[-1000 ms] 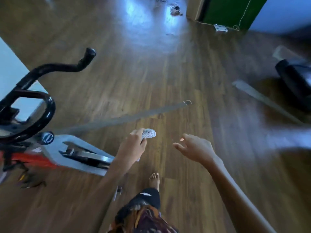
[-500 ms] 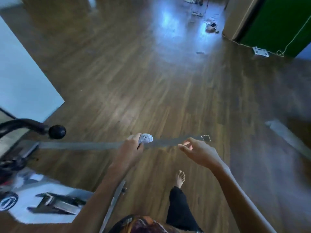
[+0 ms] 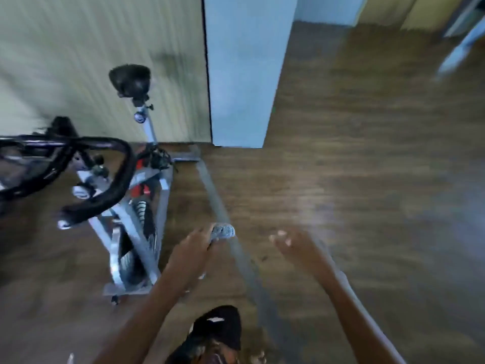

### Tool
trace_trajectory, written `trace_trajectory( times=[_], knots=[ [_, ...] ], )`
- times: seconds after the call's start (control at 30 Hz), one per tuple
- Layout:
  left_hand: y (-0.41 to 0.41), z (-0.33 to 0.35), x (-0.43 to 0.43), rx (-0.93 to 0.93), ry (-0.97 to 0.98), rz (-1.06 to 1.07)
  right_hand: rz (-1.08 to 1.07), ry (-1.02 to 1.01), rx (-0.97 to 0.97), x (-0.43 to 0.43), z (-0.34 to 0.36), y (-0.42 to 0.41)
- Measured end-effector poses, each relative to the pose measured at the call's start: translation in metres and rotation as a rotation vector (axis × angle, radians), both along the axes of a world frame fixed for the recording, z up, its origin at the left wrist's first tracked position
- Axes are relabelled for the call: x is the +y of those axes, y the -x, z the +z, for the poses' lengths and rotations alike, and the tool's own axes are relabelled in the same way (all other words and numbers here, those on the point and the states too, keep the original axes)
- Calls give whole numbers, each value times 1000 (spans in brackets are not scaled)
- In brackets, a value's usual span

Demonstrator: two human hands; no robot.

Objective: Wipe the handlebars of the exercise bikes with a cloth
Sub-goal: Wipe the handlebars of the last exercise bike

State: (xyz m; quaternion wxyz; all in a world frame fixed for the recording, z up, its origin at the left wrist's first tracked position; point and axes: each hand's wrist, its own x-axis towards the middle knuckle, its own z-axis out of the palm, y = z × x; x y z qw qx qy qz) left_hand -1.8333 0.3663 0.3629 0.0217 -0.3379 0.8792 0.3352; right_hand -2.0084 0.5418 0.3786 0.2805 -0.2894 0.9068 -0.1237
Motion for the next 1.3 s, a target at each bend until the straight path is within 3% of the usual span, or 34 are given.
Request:
trace_trajectory(
  times=[0.13,0.23,0.43,0.57,0.7,1.0,1.2,1.3],
  knots=[
    [-12,3,-7,-12,40,363,301,185,-151,-80,-2,30],
    [-30,5,-8,99,69,603,554,240,-154,-124,1,36],
    [-70,28,21,367,132,1298,981,291,-129,-201,22,34],
    [-84,65,30,421,377,1589,1141,510,-157,-249,52,14],
    [-84,97,11,391,548,1704,1230,719,-197,-288,68,-11],
    [-16,117,-25,492,737,1788,1414,803,-234,-336,52,-3],
    [13,117,-39,360,921,1760,1399,945,-298,-368,37,0],
    [20,101,-53,141,922,1733,1449,997,-241,-379,29,-10]
  ],
)
